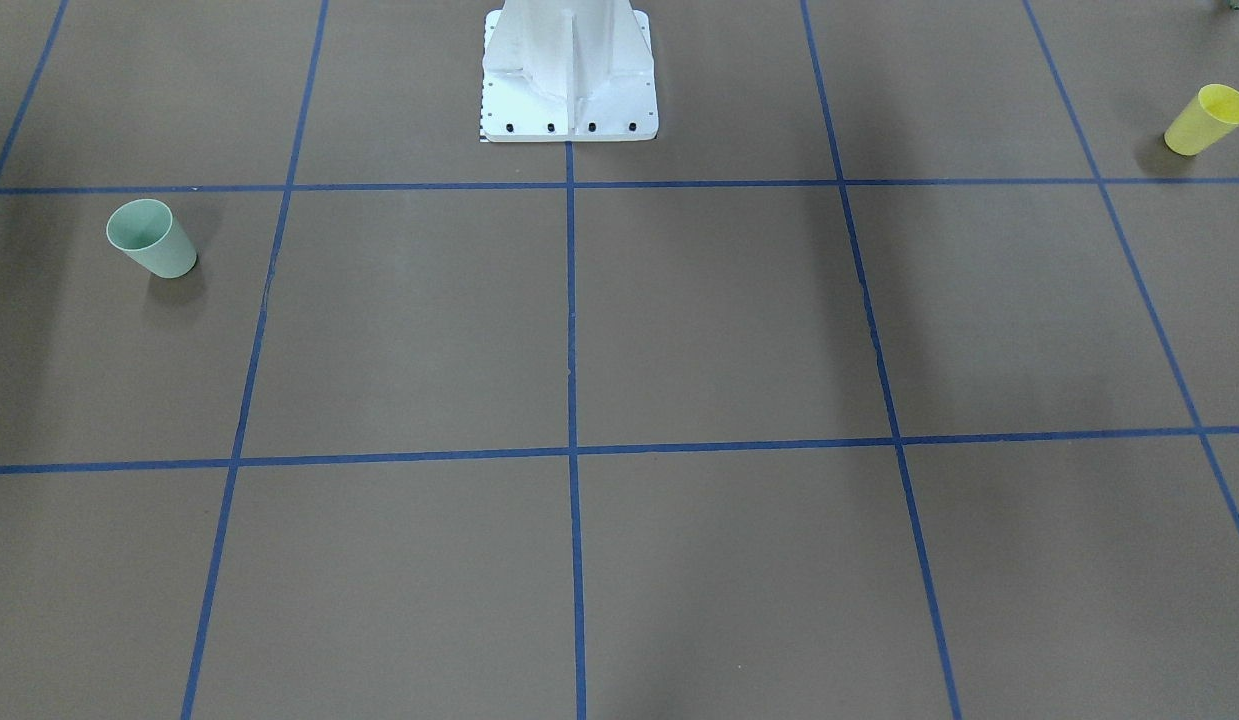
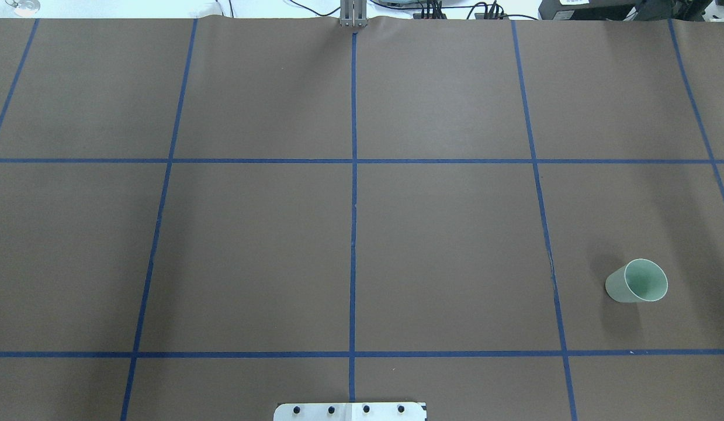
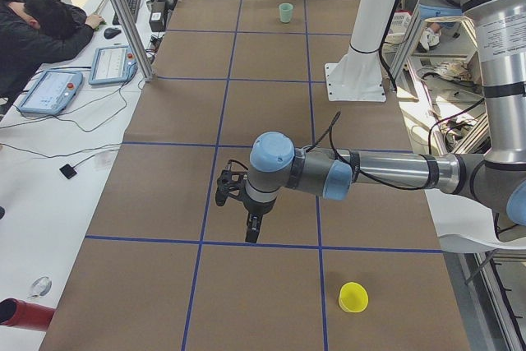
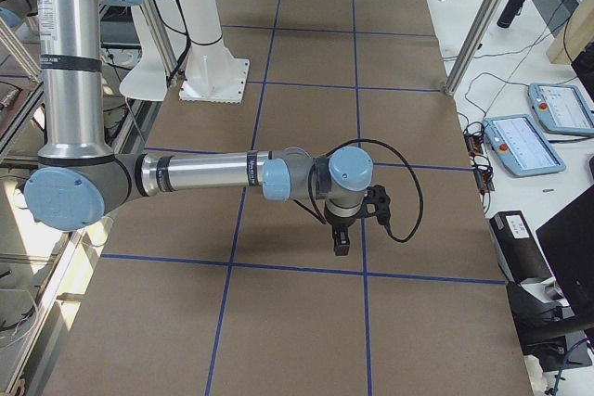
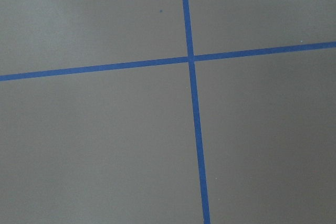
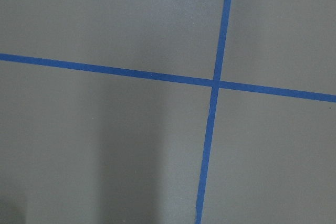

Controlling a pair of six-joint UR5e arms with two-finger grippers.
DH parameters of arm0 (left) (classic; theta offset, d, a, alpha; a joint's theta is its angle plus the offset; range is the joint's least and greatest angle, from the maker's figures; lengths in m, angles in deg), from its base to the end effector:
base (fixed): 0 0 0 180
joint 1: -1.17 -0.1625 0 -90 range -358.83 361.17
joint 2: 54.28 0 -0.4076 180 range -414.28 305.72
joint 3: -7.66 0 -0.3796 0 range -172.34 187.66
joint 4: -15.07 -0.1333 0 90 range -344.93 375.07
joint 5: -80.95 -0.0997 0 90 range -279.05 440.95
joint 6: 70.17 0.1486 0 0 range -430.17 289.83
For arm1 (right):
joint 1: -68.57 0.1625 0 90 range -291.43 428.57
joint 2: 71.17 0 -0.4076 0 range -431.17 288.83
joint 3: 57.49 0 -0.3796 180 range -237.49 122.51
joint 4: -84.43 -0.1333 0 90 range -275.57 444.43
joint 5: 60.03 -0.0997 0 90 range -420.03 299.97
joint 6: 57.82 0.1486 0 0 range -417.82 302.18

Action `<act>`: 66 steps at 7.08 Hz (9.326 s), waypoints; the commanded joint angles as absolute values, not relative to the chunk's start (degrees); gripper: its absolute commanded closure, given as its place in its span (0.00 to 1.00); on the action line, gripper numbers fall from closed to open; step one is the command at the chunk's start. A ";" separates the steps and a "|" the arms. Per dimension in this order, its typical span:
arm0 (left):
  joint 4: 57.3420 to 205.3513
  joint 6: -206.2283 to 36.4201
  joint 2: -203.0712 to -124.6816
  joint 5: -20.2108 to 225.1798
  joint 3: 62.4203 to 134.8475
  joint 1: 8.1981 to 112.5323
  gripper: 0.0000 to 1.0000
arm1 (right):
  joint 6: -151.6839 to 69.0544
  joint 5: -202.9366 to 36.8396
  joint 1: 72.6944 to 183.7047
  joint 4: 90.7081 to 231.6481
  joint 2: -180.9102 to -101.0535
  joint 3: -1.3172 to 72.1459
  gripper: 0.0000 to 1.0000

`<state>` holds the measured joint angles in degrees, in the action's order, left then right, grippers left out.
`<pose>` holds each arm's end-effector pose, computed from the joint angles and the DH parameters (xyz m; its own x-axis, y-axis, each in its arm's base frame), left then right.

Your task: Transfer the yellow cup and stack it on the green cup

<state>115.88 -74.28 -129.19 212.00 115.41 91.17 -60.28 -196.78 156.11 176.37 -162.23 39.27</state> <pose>-0.0357 -0.3961 0.6242 0.7522 0.0829 -0.6537 0.0541 0.9810 0.1866 0.0046 -0.4770 0.6274 0.6800 -0.1198 0.7233 0.0721 0.9927 0.0967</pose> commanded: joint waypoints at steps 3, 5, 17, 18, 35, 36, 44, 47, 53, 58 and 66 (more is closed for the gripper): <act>115.53 -75.70 -129.16 211.12 116.99 91.26 0.00 | -60.28 -196.87 155.84 176.36 -162.23 39.27 0.00; 112.31 -77.20 -125.42 200.12 122.93 91.09 0.00 | -60.19 -196.96 155.76 176.36 -162.23 39.36 0.00; 79.94 -123.35 -120.20 173.85 140.38 67.21 0.00 | -60.01 -195.64 153.48 176.80 -159.77 41.47 0.00; 78.54 -135.18 -119.42 173.16 140.21 60.13 0.00 | -60.10 -195.55 153.04 176.80 -159.85 41.39 0.00; 71.40 -220.20 -130.48 180.00 101.19 24.81 0.00 | -59.75 -192.74 151.89 176.63 -160.30 40.86 0.00; 73.49 -220.20 -130.48 179.92 99.35 24.81 0.00 | -59.75 -192.74 151.89 176.63 -160.21 40.77 0.00; 82.13 -220.64 -129.60 179.30 88.26 24.81 0.00 | -59.84 -192.83 151.98 176.80 -159.86 40.59 0.00; 82.39 -222.40 -128.82 177.12 87.64 24.90 0.76 | -59.75 -192.83 151.89 176.80 -159.77 40.68 0.00; 97.66 -184.02 -125.17 152.73 94.41 50.03 1.00 | -59.75 -194.76 151.89 177.33 -159.77 40.68 0.00; 126.28 -129.47 -139.35 147.31 94.50 73.32 1.00 | -59.31 -194.68 151.28 176.90 -157.67 41.20 0.00; 157.43 -104.80 -145.15 198.48 110.15 72.19 1.00 | -28.43 -197.30 132.15 176.63 -137.15 37.87 0.00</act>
